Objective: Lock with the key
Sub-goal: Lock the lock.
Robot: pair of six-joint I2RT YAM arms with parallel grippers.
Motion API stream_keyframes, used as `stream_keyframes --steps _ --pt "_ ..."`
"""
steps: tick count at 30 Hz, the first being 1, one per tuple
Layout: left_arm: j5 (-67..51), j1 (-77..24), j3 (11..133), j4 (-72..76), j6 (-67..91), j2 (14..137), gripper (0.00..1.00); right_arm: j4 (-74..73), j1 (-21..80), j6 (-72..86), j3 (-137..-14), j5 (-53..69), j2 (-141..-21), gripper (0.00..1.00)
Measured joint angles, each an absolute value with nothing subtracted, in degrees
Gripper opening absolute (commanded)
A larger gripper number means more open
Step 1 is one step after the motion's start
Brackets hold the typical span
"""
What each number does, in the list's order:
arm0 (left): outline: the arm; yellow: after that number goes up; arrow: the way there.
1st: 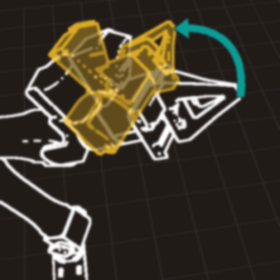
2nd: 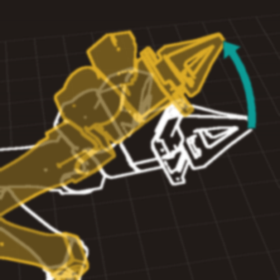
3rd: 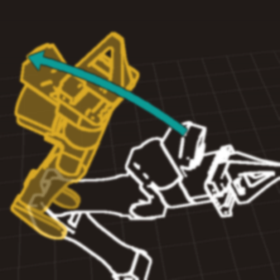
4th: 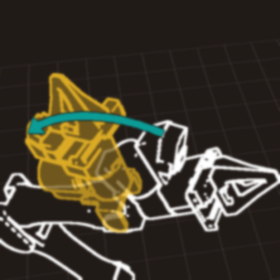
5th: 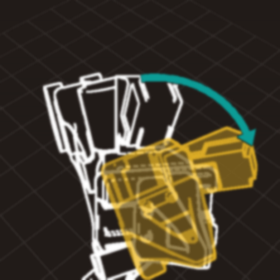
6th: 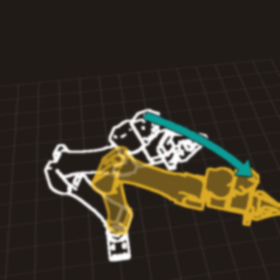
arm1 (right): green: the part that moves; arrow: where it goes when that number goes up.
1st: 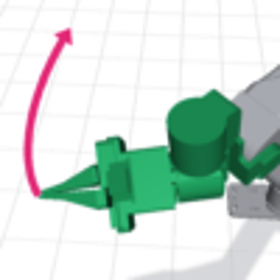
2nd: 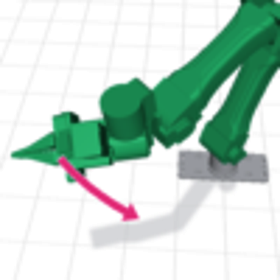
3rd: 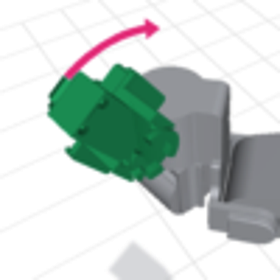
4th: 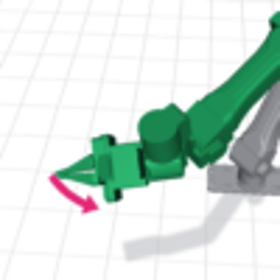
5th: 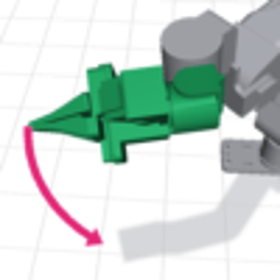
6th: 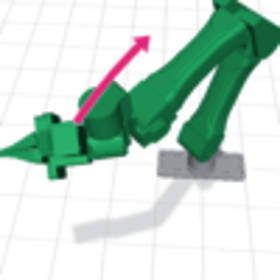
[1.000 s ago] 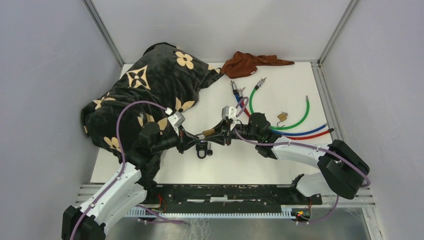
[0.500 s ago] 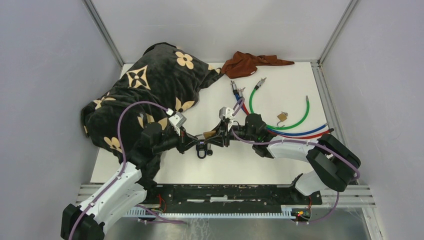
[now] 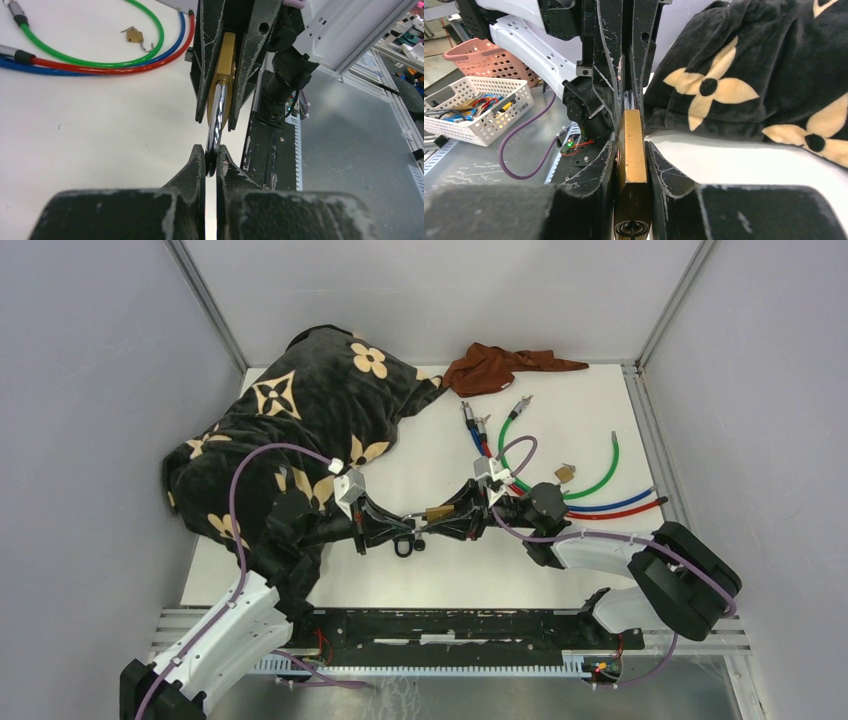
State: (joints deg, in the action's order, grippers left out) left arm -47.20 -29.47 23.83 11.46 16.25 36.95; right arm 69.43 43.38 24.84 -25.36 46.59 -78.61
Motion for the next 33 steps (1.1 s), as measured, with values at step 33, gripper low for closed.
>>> stream_keyframes --steps 33 --pt "-42.24 -33.54 23.88 5.41 15.79 39.20 0.02 68.93 42.50 26.26 -30.57 56.42 -87.66 0.00"
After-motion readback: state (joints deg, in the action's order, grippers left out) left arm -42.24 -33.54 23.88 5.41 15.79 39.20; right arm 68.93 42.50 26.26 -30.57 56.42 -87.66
